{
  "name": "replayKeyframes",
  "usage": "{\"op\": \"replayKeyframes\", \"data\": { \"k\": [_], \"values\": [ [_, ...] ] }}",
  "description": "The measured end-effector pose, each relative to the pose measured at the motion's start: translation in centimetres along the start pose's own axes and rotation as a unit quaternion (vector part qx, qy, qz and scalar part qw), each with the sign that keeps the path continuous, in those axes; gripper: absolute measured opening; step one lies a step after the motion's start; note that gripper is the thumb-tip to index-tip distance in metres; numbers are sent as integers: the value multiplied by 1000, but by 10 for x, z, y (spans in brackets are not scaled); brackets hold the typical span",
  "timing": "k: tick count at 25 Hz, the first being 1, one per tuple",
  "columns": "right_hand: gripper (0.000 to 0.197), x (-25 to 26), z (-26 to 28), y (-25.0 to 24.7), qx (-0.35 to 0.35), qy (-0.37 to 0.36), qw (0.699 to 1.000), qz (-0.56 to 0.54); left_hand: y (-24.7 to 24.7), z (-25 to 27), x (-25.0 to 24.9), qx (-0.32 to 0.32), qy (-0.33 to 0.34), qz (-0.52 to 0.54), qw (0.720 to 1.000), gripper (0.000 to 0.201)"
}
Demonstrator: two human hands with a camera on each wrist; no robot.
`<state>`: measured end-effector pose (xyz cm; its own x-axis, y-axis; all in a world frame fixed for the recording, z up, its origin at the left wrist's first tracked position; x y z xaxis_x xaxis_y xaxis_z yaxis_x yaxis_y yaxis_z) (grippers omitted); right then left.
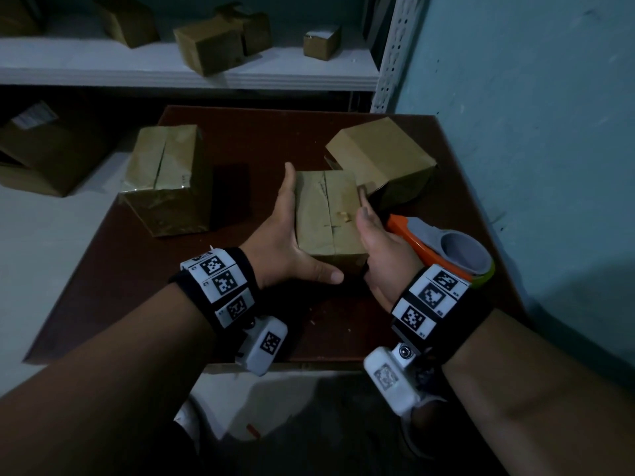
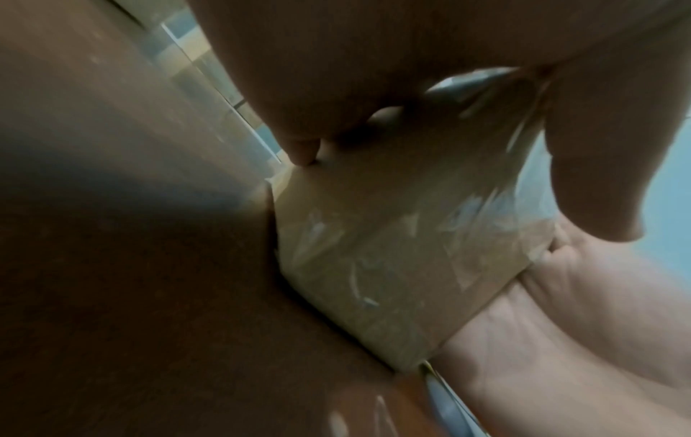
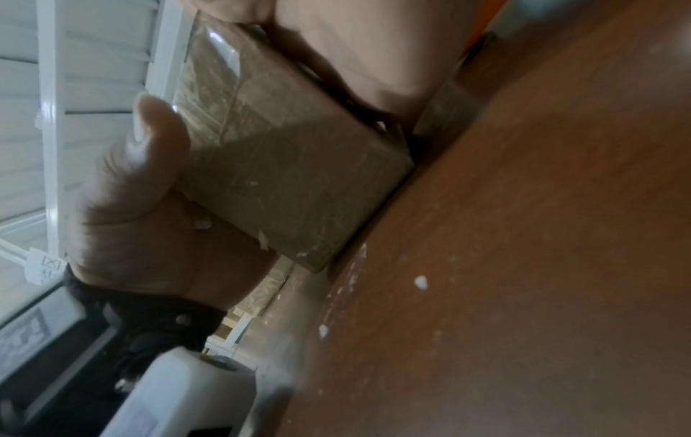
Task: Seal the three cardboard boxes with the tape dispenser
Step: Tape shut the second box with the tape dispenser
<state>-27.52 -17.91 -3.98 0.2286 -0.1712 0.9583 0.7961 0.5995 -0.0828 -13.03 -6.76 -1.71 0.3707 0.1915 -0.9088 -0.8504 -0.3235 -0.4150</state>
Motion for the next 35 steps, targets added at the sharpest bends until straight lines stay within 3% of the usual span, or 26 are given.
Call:
{"op": "replayKeyframes", "data": {
  "k": [7,11,13,16,17,19,21,23,27,30,35],
  "values": [
    [52,-10,1,-4,-7,-16,998,-56,2,-2,4,6,18,-23,1000,168],
    [55,-11,-1,-1,-5,-10,998,-58,0,-3,6,20,27,-51,998,174],
    [65,-11,1,1,-16,-3,999,-46,0,-3,8,22,26,-57,998,174],
    [103,-8,7,3,-43,8,999,-10,1,-3,9,15,25,-55,998,173],
    [102,-3,12,5,-45,-9,999,7,2,-2,9,11,28,-55,998,172],
    [75,8,21,6,-47,-54,997,33,2,-2,10,5,32,-57,998,172],
    [61,16,27,3,-25,-75,995,55,2,-4,13,4,42,-61,997,173],
    [67,23,31,-3,5,-71,992,103,1,-5,16,7,50,-65,997,171],
    [103,24,31,-10,105,-80,972,197,-2,-8,16,29,53,-64,996,172],
    [136,22,24,-13,169,-120,963,175,-3,-10,13,30,69,-80,994,174],
    [118,15,16,-13,196,-103,966,136,-4,-8,7,27,61,-89,994,170]
  ]
}}
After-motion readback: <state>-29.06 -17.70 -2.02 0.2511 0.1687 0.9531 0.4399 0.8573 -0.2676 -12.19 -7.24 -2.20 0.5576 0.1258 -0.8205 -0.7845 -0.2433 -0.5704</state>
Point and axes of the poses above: each hand's wrist, its own z-axis away from the middle knuckle, its own y-axis out of the palm, x = y × z, the point moved 3 cm from there along -z, towards the middle knuckle, and after that the axes turned 6 degrees about -x, right-handed, at the moved point
